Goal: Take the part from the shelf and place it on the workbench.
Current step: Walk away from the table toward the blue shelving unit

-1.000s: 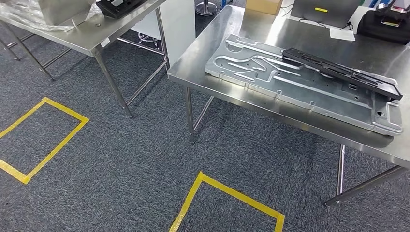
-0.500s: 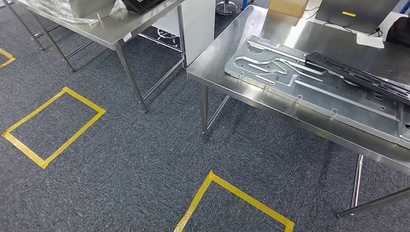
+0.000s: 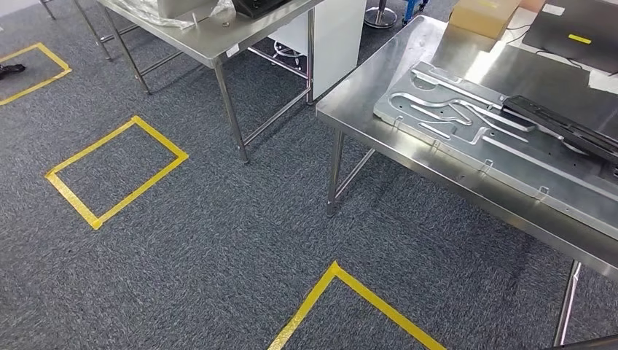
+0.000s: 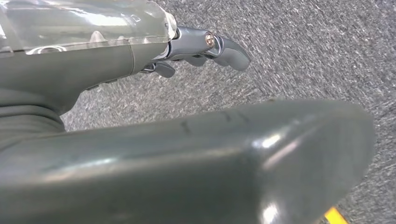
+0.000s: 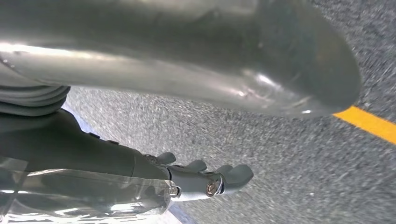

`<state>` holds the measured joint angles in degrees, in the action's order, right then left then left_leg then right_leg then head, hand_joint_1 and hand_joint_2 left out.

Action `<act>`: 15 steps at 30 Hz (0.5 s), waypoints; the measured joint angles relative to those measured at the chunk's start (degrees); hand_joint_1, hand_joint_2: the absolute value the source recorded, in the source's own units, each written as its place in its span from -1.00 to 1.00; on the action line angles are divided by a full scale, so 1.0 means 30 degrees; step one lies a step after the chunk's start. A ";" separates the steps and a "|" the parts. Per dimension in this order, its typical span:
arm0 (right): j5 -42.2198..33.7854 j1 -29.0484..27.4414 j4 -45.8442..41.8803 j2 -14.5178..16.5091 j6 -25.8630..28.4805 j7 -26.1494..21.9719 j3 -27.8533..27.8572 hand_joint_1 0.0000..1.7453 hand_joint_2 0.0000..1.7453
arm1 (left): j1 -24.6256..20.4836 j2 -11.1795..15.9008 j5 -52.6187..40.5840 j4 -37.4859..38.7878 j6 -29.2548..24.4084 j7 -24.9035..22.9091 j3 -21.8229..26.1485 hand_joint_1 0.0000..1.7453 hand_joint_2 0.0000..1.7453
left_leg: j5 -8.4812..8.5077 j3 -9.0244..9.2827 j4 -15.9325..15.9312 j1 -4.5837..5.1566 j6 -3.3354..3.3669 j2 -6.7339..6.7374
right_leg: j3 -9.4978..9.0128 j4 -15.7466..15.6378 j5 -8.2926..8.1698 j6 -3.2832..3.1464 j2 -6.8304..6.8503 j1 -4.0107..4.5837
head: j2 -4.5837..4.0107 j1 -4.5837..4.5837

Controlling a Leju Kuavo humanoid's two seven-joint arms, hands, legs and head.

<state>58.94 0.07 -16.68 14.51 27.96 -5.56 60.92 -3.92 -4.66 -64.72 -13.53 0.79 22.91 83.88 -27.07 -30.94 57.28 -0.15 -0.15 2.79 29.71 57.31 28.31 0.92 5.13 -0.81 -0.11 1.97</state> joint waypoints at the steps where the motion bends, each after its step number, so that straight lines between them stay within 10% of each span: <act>1: 0.0013 0.0031 0.0004 0.0000 0.0000 0.0011 -0.0002 -1.00 0.00 | 0.0025 -0.0004 -0.0002 0.0000 0.0000 0.0000 -0.0002 -1.00 -1.00 | 0.0057 0.0000 -0.0047 -0.0024 0.0141 -0.0171 | -0.0033 0.0026 0.0052 0.0134 0.0024 -0.0035 | 0.0000 -0.0013; 3: 0.0044 0.0051 0.0011 0.0000 -0.0002 0.0038 0.0000 -1.00 0.00 | 0.0052 -0.0014 -0.0006 0.0000 0.0002 0.0000 -0.0004 -1.00 -1.00 | 0.0210 0.0045 -0.0182 -0.0084 0.0440 -0.0502 | 0.0195 0.0709 0.0633 0.0317 -0.0533 -0.0104 | 0.0000 -0.0027; 5: 0.0065 0.0015 0.0027 0.0000 -0.0013 0.0060 0.0004 -1.00 -1.00 | 0.0020 -0.0020 -0.0011 0.0000 0.0002 0.0002 -0.0004 -1.00 -1.00 | 0.0310 0.0012 -0.0229 -0.0062 0.0626 -0.0820 | 0.1220 0.2917 0.1931 0.0347 -0.1362 -0.0137 | 0.0000 -0.0055; 8: 0.0100 -0.0013 0.0056 0.0000 -0.0027 0.0082 0.0005 -1.00 -1.00 | 0.0001 -0.0013 -0.0018 0.0000 0.0000 0.0004 -0.0004 -1.00 -1.00 | 0.0343 -0.0074 -0.0179 0.0077 0.0700 -0.1457 | 0.2576 0.5564 0.2676 0.0278 -0.1645 -0.0132 | 0.0000 -0.0065; 12: 0.0180 -0.0029 0.0069 -0.0005 -0.0026 0.0126 0.0016 -1.00 -1.00 | -0.0002 -0.0042 -0.0029 0.0004 0.0011 0.0000 -0.0007 -1.00 -1.00 | 0.0283 -0.0120 0.0043 0.0132 0.0581 -0.2420 | 0.0774 0.1365 0.0247 -0.0015 -0.2686 -0.0123 | 0.0000 -0.0067; 15: 0.0195 0.0005 0.0075 0.0004 -0.0018 0.0160 0.0027 -1.00 -1.00 | -0.0011 -0.0069 -0.0048 0.0007 0.0025 0.0000 -0.0011 -1.00 -1.00 | 0.0315 -0.0362 0.0113 0.0059 0.0247 -0.2946 | 0.0421 0.0316 -0.0009 -0.0145 -0.2984 -0.0018 | 0.0000 -0.0073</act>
<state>59.53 0.09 -16.46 14.52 27.90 -5.08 61.00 -3.95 -4.86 -64.87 -13.51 0.86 22.91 83.84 -26.12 -32.03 57.62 0.03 0.59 -6.05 30.98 58.26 28.28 0.48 -3.82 -0.87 -0.11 1.75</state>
